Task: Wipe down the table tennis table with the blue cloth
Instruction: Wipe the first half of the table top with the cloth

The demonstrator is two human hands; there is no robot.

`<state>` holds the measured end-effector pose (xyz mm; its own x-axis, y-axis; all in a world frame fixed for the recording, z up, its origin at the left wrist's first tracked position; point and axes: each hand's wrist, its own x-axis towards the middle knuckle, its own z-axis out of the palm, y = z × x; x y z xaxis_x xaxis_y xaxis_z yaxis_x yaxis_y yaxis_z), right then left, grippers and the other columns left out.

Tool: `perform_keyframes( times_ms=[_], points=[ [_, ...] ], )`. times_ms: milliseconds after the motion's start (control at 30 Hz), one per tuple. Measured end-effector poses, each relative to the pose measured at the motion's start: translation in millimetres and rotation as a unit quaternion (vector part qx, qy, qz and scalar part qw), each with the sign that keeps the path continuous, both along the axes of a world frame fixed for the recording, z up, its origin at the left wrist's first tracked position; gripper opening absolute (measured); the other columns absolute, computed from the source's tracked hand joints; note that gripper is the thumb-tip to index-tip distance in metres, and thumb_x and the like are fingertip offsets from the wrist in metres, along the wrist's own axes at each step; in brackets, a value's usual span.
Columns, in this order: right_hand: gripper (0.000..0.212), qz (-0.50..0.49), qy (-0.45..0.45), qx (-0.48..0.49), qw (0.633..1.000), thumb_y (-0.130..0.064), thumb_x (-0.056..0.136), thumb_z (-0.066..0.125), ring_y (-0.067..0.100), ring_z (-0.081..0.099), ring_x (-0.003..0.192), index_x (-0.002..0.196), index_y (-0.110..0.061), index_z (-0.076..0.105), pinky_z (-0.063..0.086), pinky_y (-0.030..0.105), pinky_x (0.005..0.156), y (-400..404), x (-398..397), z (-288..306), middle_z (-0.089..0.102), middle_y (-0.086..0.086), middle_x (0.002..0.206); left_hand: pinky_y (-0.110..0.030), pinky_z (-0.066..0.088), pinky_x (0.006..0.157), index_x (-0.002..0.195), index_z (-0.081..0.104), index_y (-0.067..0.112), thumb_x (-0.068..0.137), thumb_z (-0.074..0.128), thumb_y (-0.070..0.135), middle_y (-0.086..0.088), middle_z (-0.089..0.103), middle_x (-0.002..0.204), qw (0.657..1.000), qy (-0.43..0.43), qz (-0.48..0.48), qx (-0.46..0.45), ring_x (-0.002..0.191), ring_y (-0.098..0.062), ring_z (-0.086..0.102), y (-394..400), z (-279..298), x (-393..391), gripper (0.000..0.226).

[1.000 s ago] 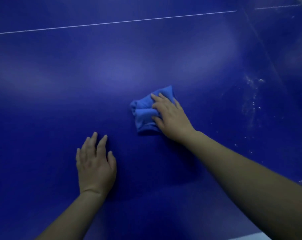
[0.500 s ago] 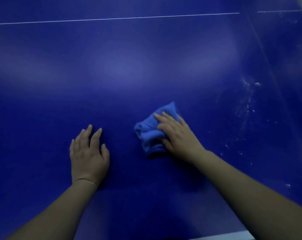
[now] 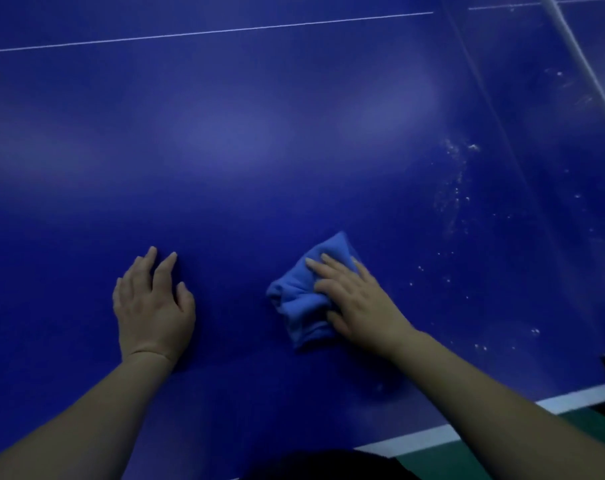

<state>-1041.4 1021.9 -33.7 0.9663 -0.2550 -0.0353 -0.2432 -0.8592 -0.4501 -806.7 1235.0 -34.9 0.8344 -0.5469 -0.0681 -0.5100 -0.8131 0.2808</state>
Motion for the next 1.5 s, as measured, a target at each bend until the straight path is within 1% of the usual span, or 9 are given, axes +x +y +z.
perform_keyframes(
  times_ms=[133, 267, 500, 733, 900, 1033, 1200, 1333, 1500],
  points=[
    [0.024, -0.153, 0.012, 0.007, 0.988, -0.008, 0.083, 0.066, 0.029, 0.034, 0.14, 0.107, -0.007, 0.06, 0.031, 0.06, 0.108, -48.8, -32.0, 4.9, 0.042, 0.008, 0.148, -0.053, 0.014, 0.119, 0.14, 0.044, 0.016, 0.095, 0.051, 0.021, -0.008, 0.031, 0.154, 1.0, -0.009, -0.004, -0.006, 0.143, -0.029, 0.023, 1.9, -3.8, 0.0, 0.046],
    [0.019, -0.357, 0.004, 0.019, 0.934, -0.022, 0.094, 0.053, 0.02, 0.019, 0.146, 0.111, -0.013, 0.055, 0.014, 0.052, 0.116, -54.7, 4.7, 7.5, 0.03, 0.0, 0.156, -0.049, 0.01, 0.121, 0.143, 0.042, 0.016, 0.097, 0.047, 0.023, -0.008, 0.028, 0.156, 1.0, 0.0, -0.006, 0.001, 0.145, -0.028, 0.02, 0.3, -0.7, 0.2, 0.047],
    [0.031, -0.015, 0.018, -0.008, 1.0, -0.012, 0.075, 0.068, 0.029, 0.035, 0.14, 0.105, -0.008, 0.061, 0.026, 0.047, 0.11, 53.4, -50.1, 2.8, 0.042, 0.008, 0.148, -0.051, 0.013, 0.12, 0.143, 0.044, 0.012, 0.096, 0.053, 0.02, -0.01, 0.025, 0.157, 0.998, 0.018, -0.063, 0.0, 0.144, -0.031, 0.02, 44.0, 11.7, -30.3, 0.048],
    [0.022, -0.273, 0.065, 0.004, 0.96, -0.02, 0.088, 0.062, 0.024, 0.025, 0.144, 0.108, -0.011, 0.056, 0.028, 0.053, 0.109, 29.1, -76.7, 21.4, 0.032, 0.003, 0.155, -0.053, 0.016, 0.118, 0.14, 0.049, 0.011, 0.093, 0.043, 0.027, -0.014, 0.033, 0.153, 0.996, 0.029, -0.087, 0.009, 0.141, -0.035, 0.029, 110.1, 4.0, -87.0, 0.05],
    [0.024, -0.262, 0.062, 0.009, 0.963, -0.044, 0.093, 0.05, 0.014, 0.033, 0.136, 0.098, -0.023, 0.06, 0.026, 0.048, 0.106, 78.9, -66.1, 26.2, 0.041, -0.008, 0.148, -0.055, 0.019, 0.116, 0.139, 0.05, 0.01, 0.09, 0.041, 0.029, -0.015, 0.036, 0.152, 0.995, 0.021, -0.092, 0.01, 0.14, -0.036, 0.03, 111.0, 2.5, -86.2, 0.053],
    [0.019, -0.303, 0.007, 0.052, 0.952, -0.033, 0.093, 0.051, 0.012, 0.048, 0.123, 0.101, -0.025, 0.067, 0.029, 0.043, 0.102, 71.4, -55.9, 45.1, 0.055, -0.011, 0.132, -0.053, 0.016, 0.119, 0.14, 0.049, 0.012, 0.094, 0.055, 0.018, -0.014, 0.034, 0.153, 0.996, 0.009, -0.089, 0.014, 0.142, -0.034, 0.027, 111.1, -2.2, -87.8, 0.047],
    [0.057, -0.164, 0.091, 0.168, 0.968, -0.029, 0.066, 0.044, 0.001, 0.041, 0.126, 0.12, -0.034, 0.062, 0.016, 0.051, 0.116, 62.2, -54.4, 78.6, 0.051, -0.022, 0.135, -0.053, 0.018, 0.117, 0.139, 0.049, 0.012, 0.091, 0.043, 0.026, -0.015, 0.037, 0.151, 0.996, -0.005, -0.088, 0.009, 0.139, -0.035, 0.03, 113.7, -2.9, -87.5, 0.05],
    [0.047, -0.202, 0.05, 0.244, 0.947, -0.021, 0.069, 0.049, -0.007, 0.049, 0.115, 0.109, -0.039, 0.065, 0.04, 0.029, 0.101, 63.8, -71.6, 78.3, 0.055, -0.031, 0.121, -0.053, 0.019, 0.117, 0.139, 0.049, 0.012, 0.089, 0.039, 0.029, -0.014, 0.037, 0.151, 0.996, -0.006, -0.09, 0.011, 0.14, -0.034, 0.029, 111.1, -1.2, -88.6, 0.053],
    [0.033, -0.266, 0.059, 0.057, 0.96, -0.014, 0.092, 0.056, 0.019, 0.046, 0.122, 0.124, -0.021, 0.061, 0.041, 0.036, 0.097, 51.3, -58.2, 44.8, 0.053, -0.004, 0.133, -0.054, 0.021, 0.116, 0.138, 0.05, 0.013, 0.088, 0.04, 0.028, -0.014, 0.038, 0.15, 0.996, -0.01, -0.091, 0.01, 0.139, -0.034, 0.03, 111.6, -1.2, -88.0, 0.053]
  ],
)
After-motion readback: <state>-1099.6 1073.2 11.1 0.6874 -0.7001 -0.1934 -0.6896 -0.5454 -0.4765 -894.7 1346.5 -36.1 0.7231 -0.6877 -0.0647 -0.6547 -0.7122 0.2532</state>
